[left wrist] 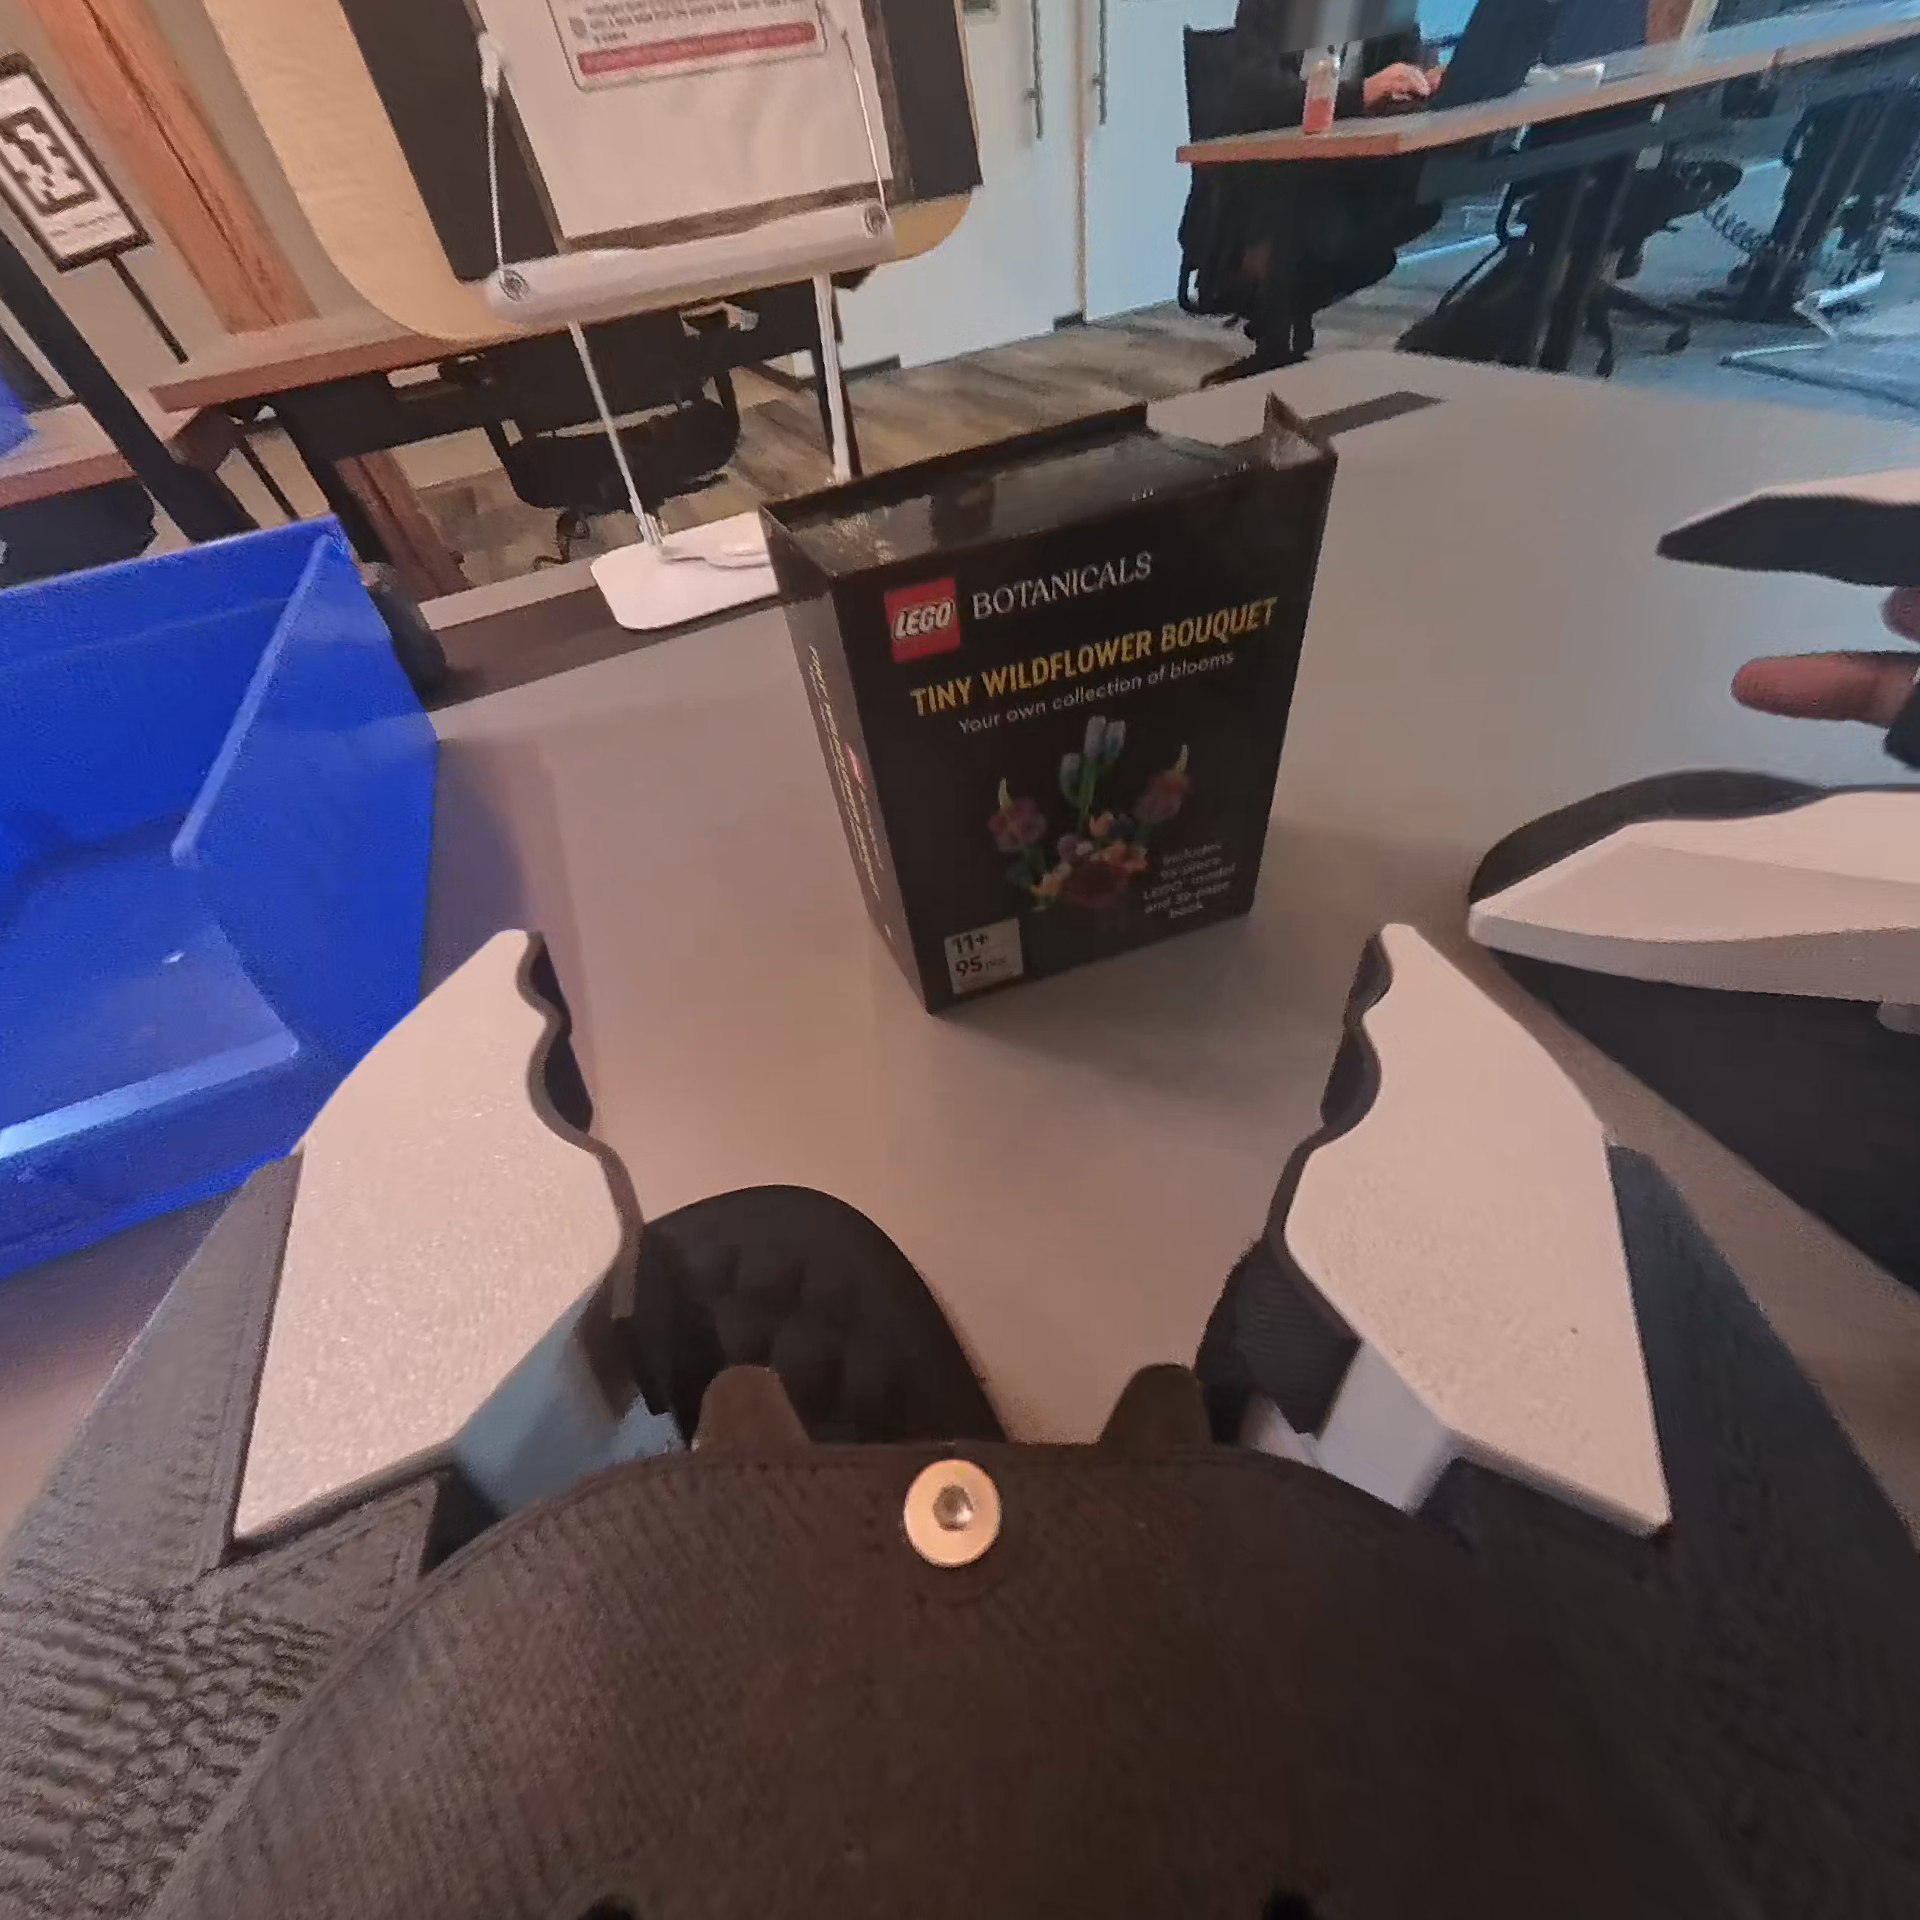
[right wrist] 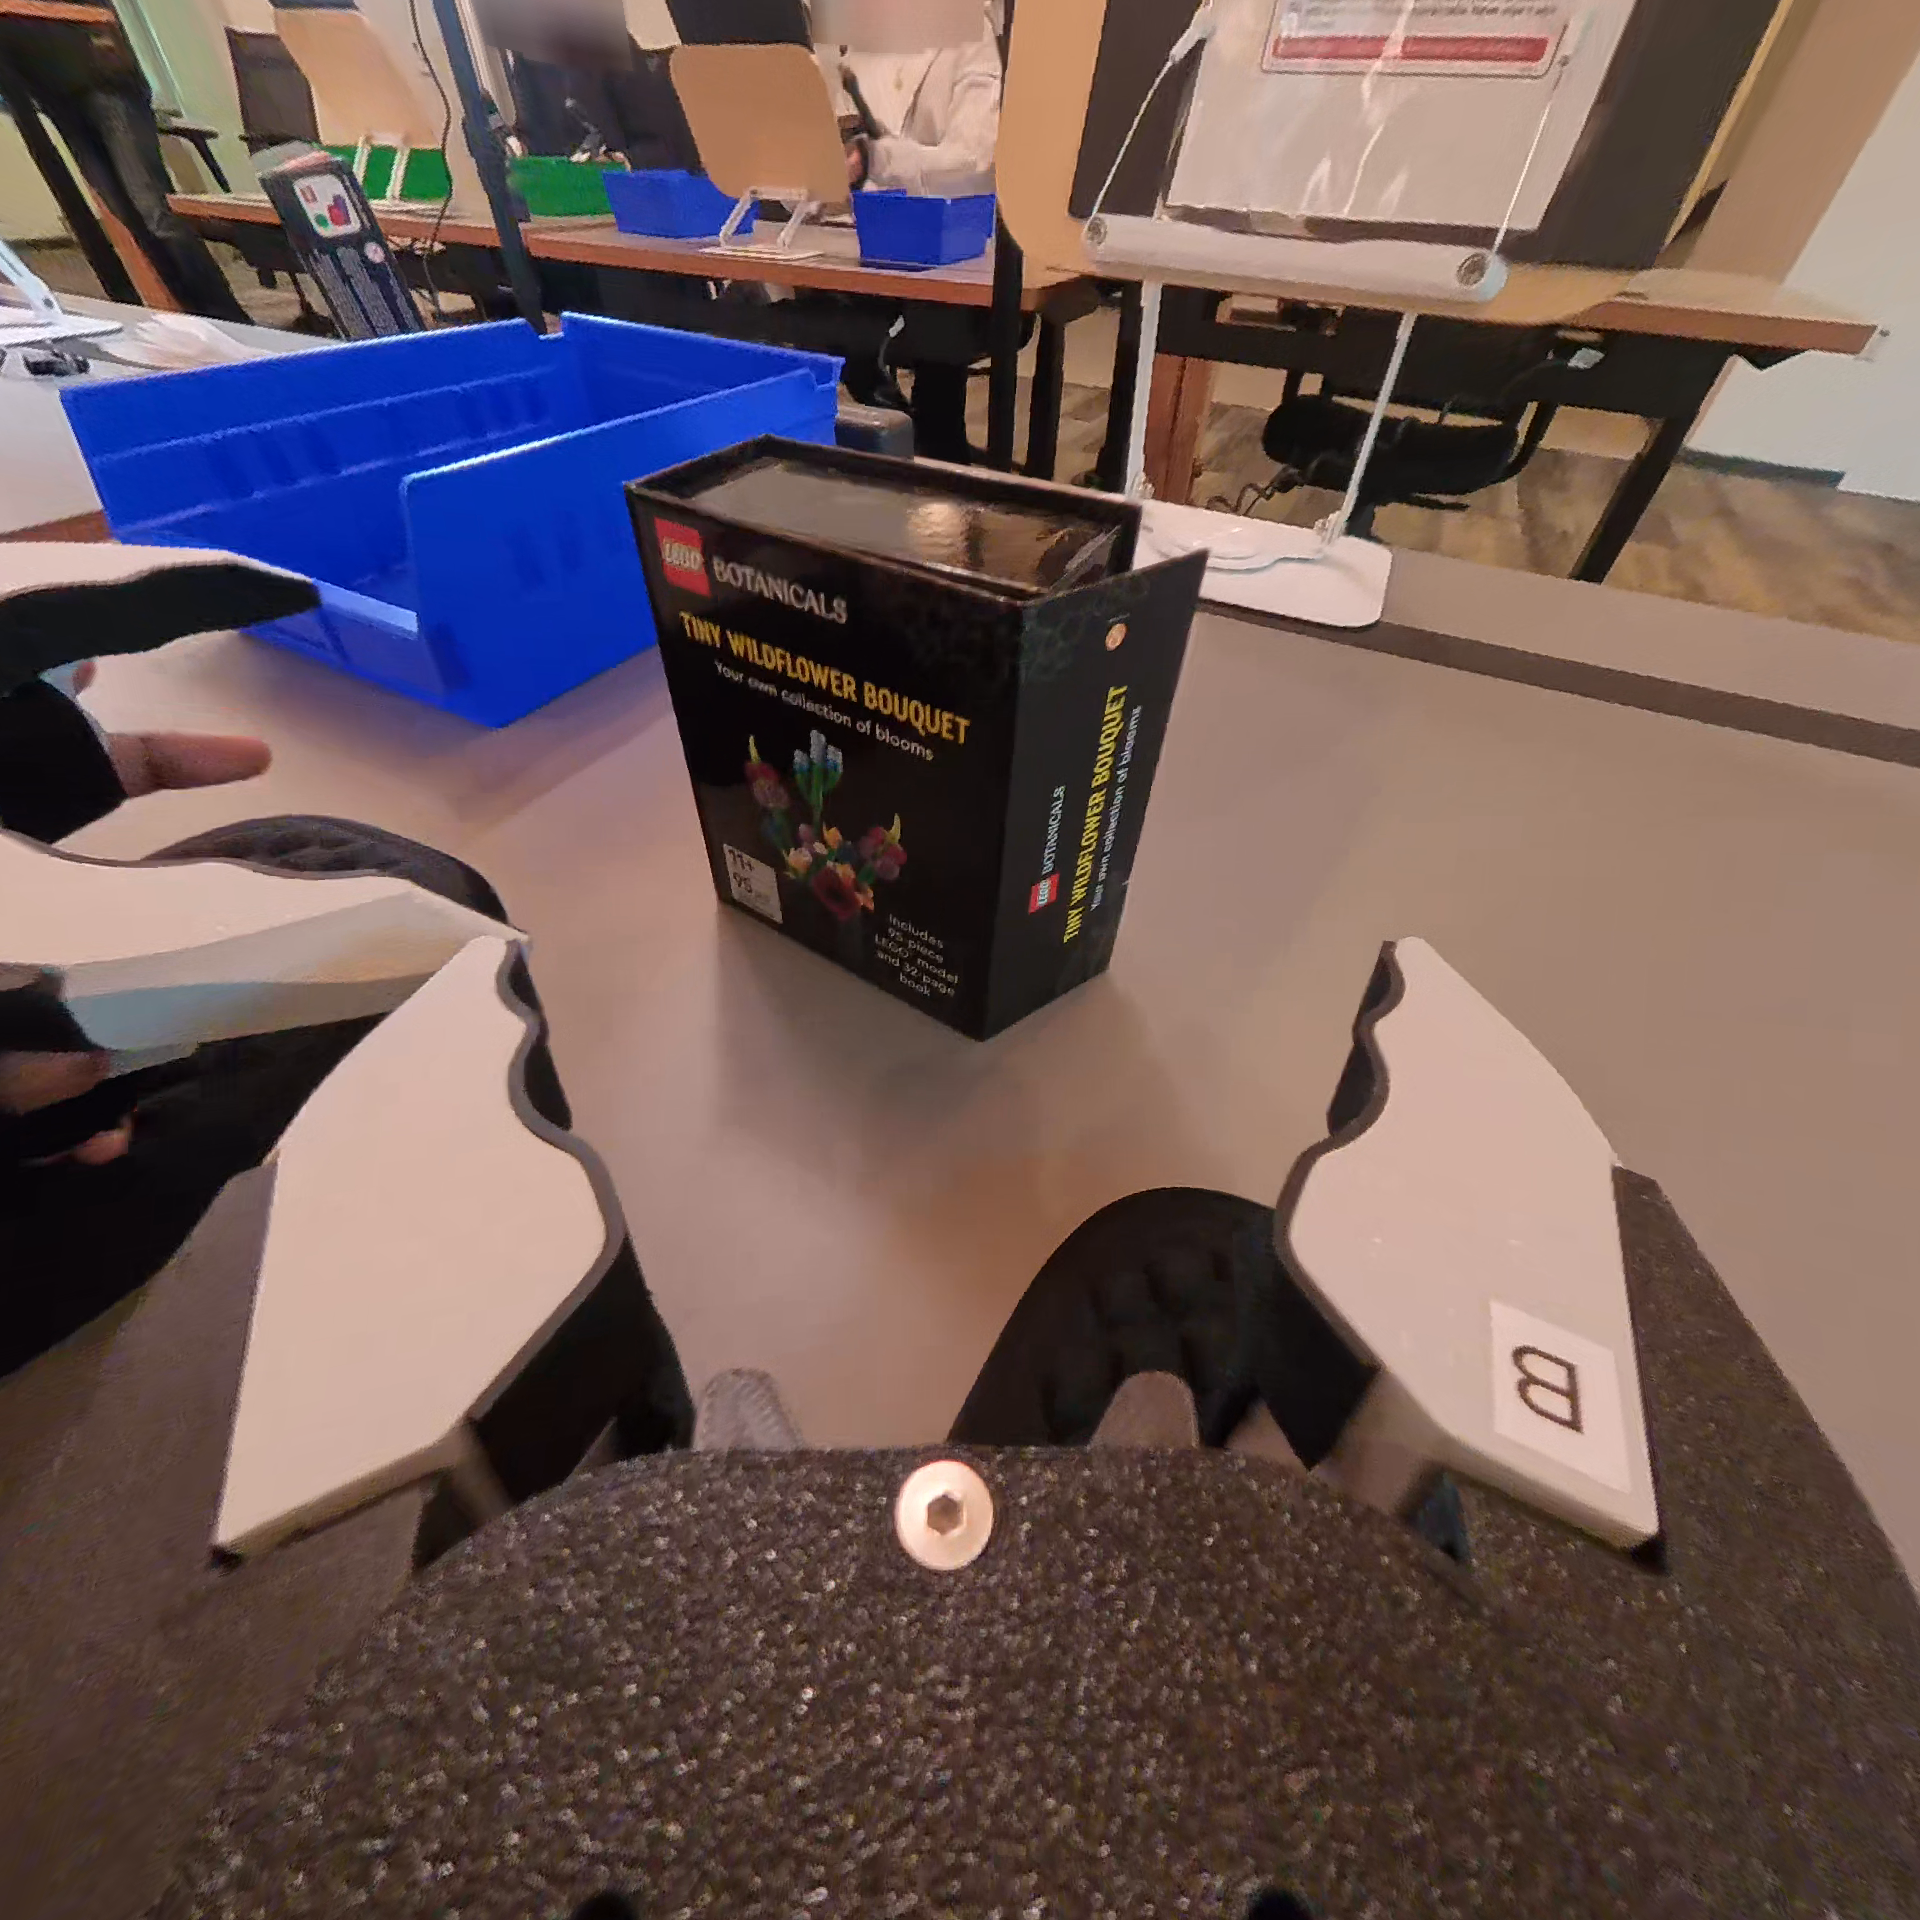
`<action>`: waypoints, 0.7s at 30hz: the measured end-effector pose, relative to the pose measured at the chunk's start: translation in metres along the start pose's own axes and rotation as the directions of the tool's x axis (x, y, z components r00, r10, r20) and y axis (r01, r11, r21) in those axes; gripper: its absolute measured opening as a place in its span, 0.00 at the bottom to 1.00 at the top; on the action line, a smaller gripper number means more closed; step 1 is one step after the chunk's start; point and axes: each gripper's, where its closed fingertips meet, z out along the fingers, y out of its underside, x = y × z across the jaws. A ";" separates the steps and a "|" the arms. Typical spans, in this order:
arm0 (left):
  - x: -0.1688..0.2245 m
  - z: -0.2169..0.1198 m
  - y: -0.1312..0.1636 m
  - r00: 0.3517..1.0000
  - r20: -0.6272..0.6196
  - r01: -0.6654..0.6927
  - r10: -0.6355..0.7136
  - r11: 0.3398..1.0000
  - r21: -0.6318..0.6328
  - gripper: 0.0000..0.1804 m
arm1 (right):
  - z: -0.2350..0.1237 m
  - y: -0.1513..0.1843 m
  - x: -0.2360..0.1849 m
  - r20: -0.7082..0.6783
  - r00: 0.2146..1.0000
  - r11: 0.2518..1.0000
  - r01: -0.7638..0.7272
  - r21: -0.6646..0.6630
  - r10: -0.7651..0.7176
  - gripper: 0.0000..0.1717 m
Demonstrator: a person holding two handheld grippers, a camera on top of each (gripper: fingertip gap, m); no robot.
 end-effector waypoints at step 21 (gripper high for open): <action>-0.003 0.001 -0.005 0.997 0.073 -0.015 0.013 1.000 0.023 0.75 | 0.007 0.007 0.006 -0.037 0.999 1.000 -0.007 -0.016 0.006 0.77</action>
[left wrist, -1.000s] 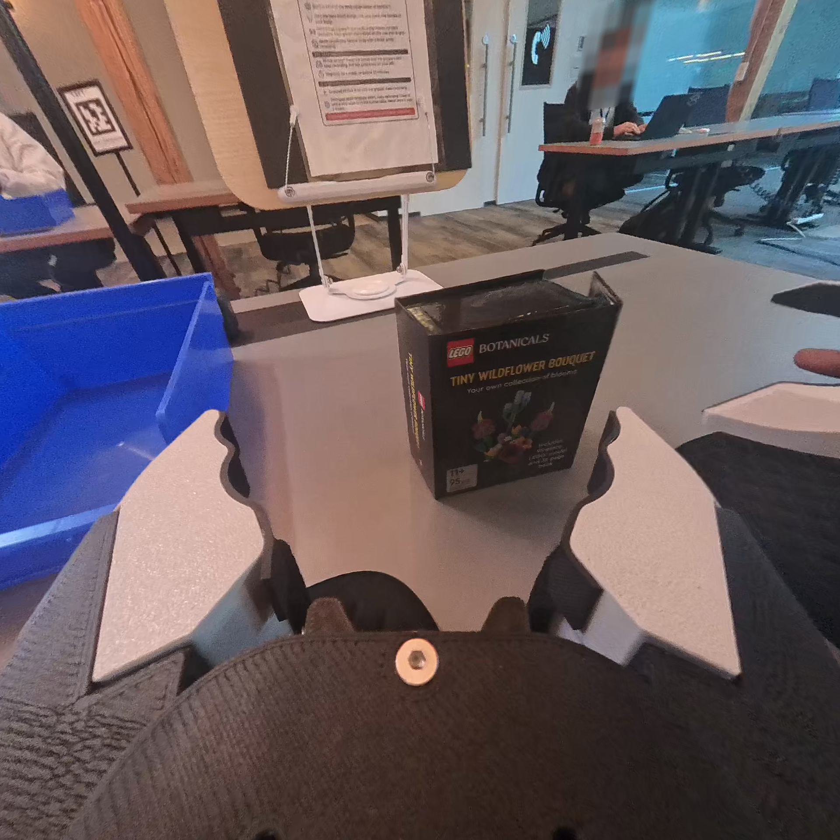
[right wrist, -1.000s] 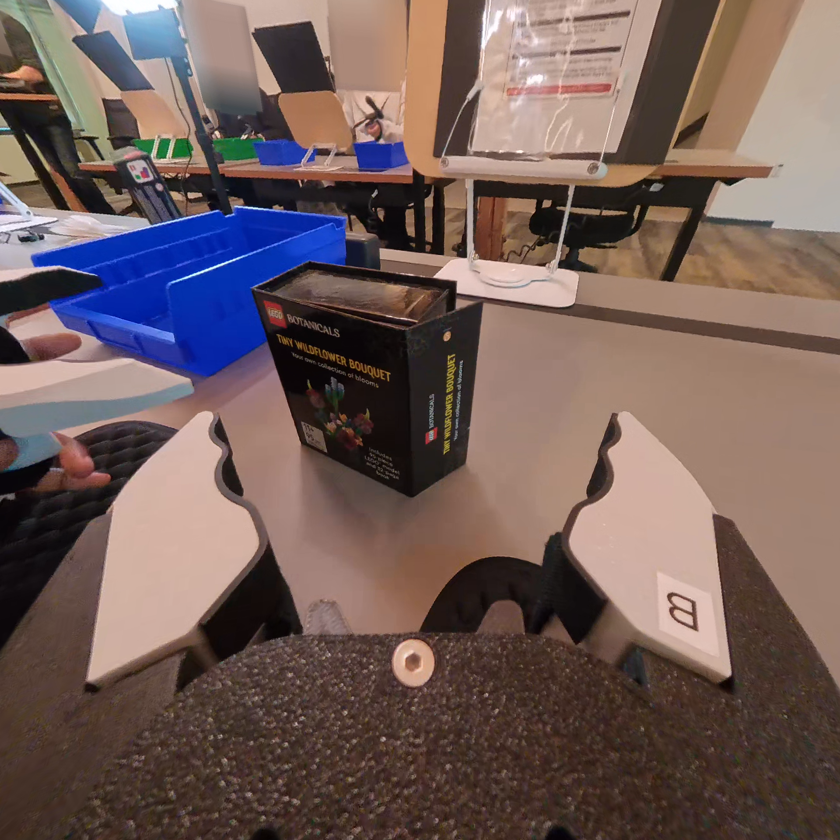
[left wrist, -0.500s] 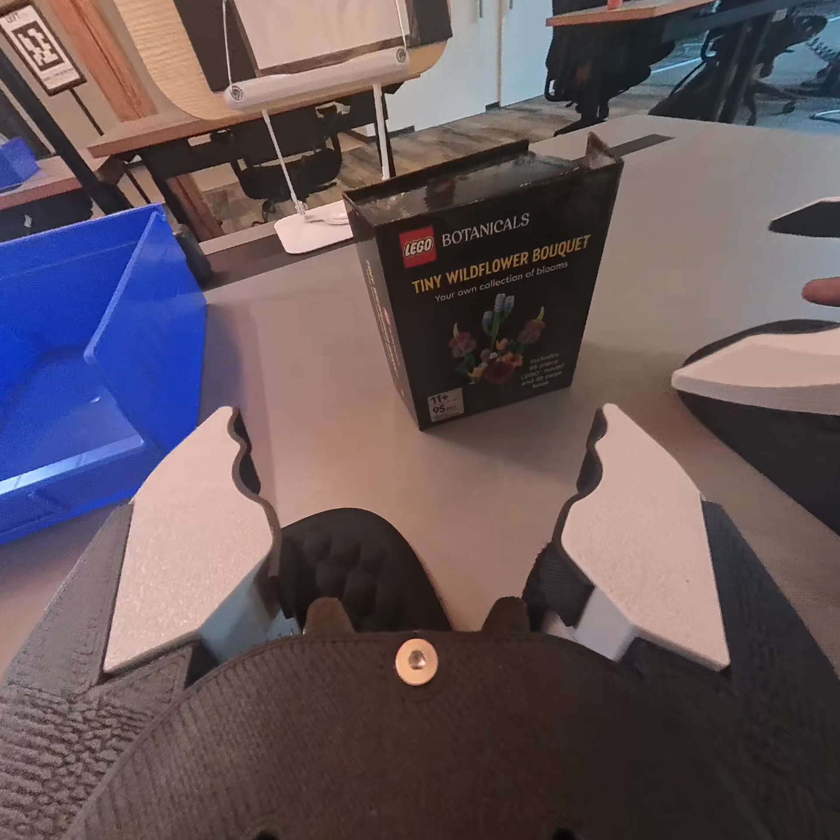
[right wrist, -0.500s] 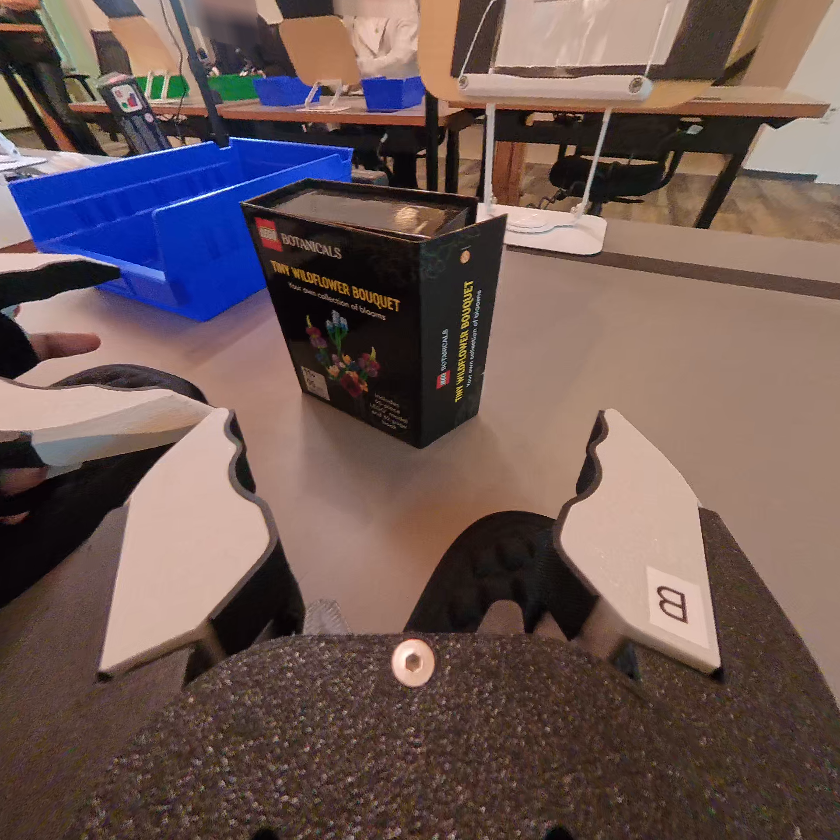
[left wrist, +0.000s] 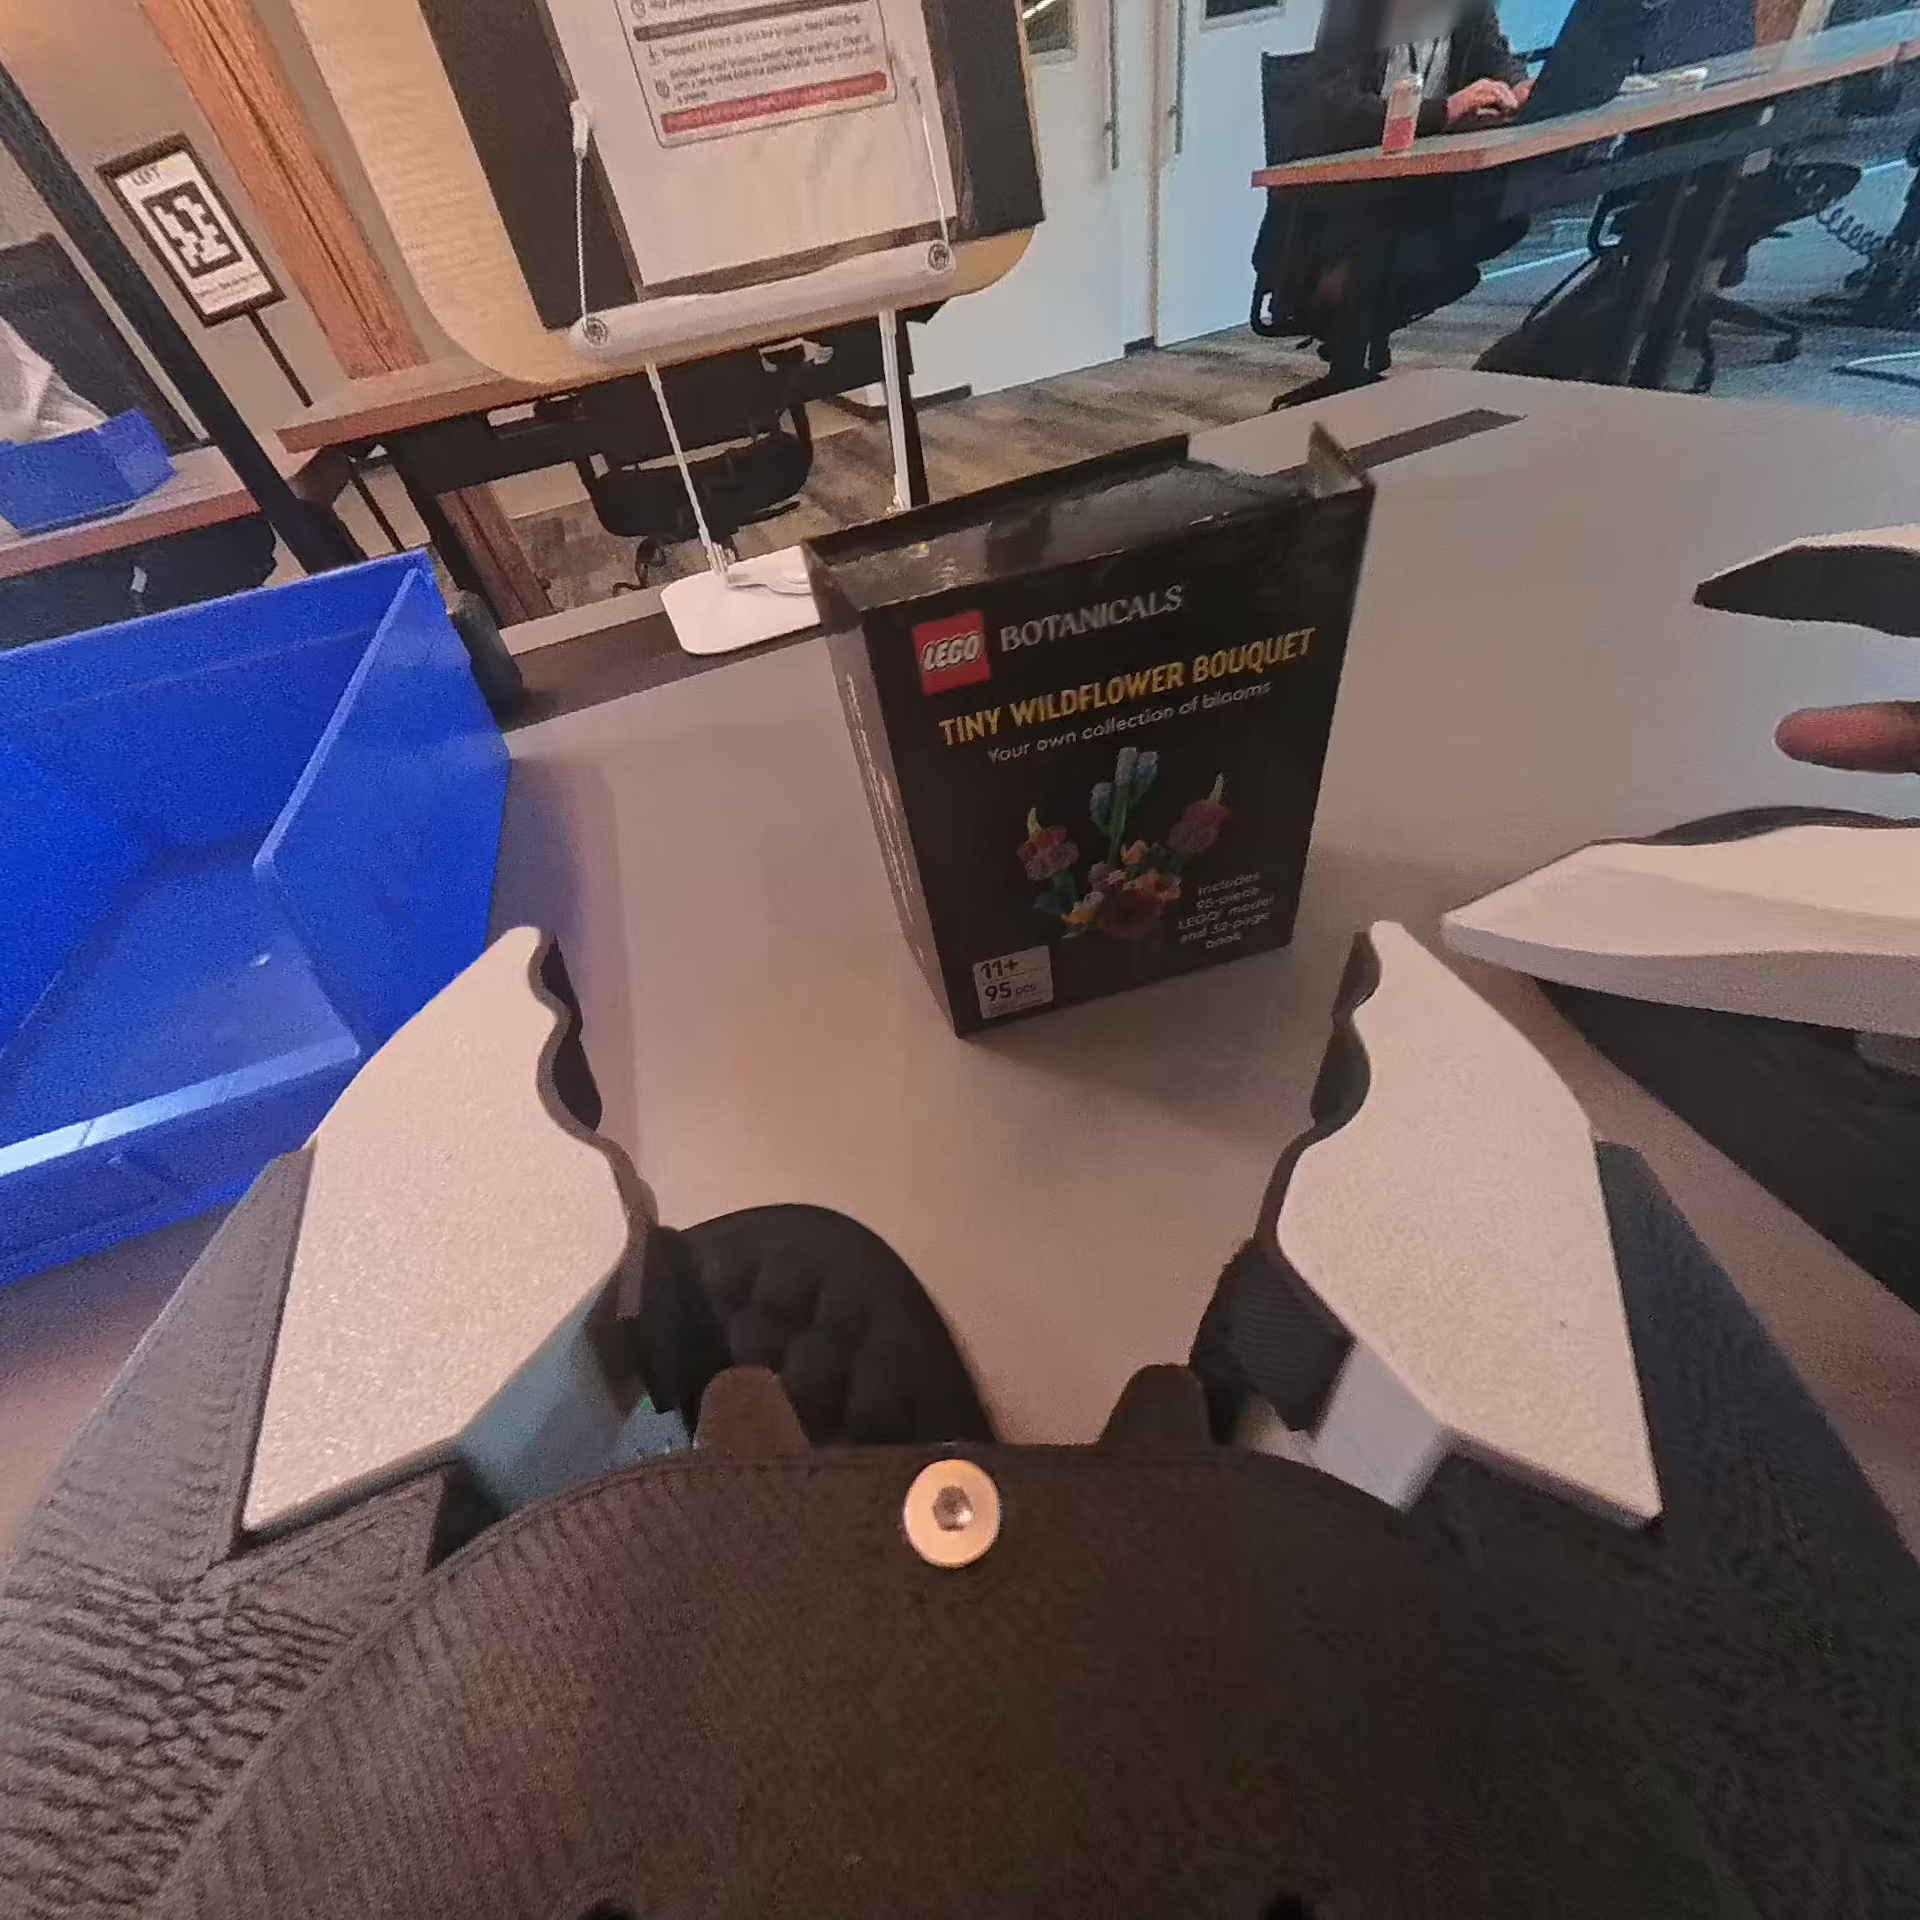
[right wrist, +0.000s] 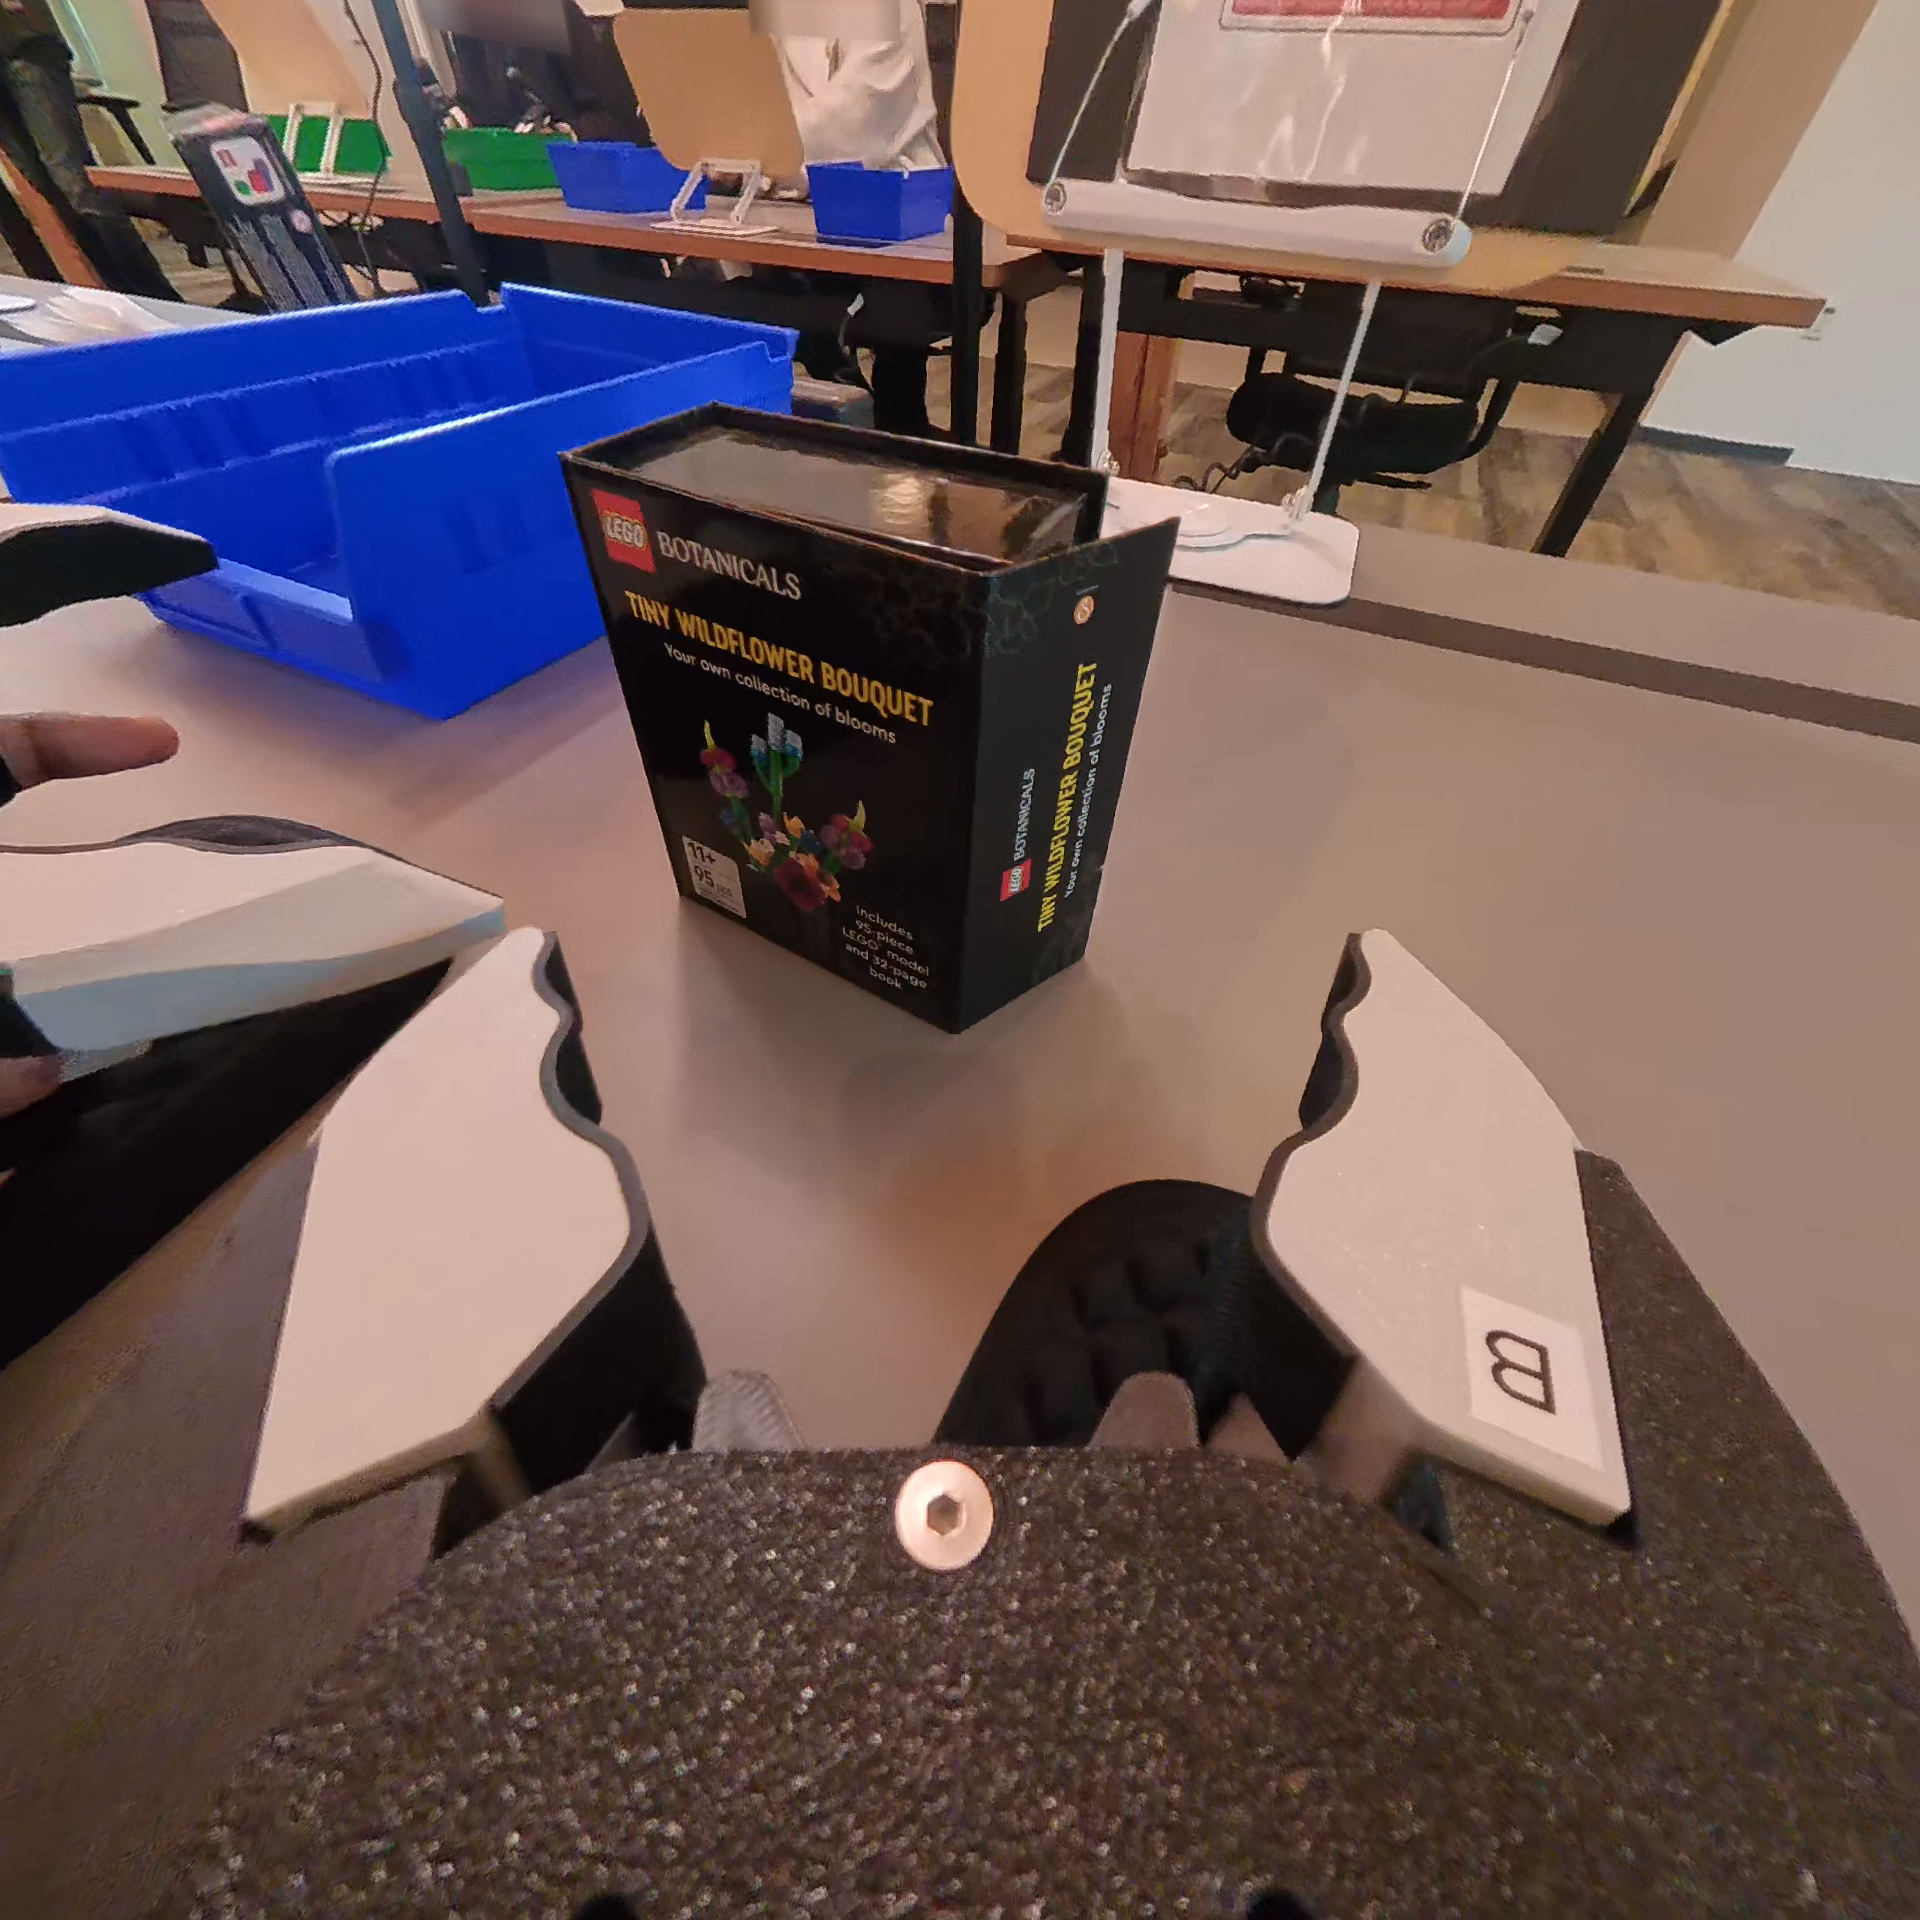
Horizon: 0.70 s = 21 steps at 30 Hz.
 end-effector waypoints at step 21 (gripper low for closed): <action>-0.013 0.072 0.001 0.867 -0.487 -0.126 0.106 0.992 -0.008 0.66 | 0.061 0.012 0.013 0.435 0.897 0.965 0.177 -0.191 -0.079 0.71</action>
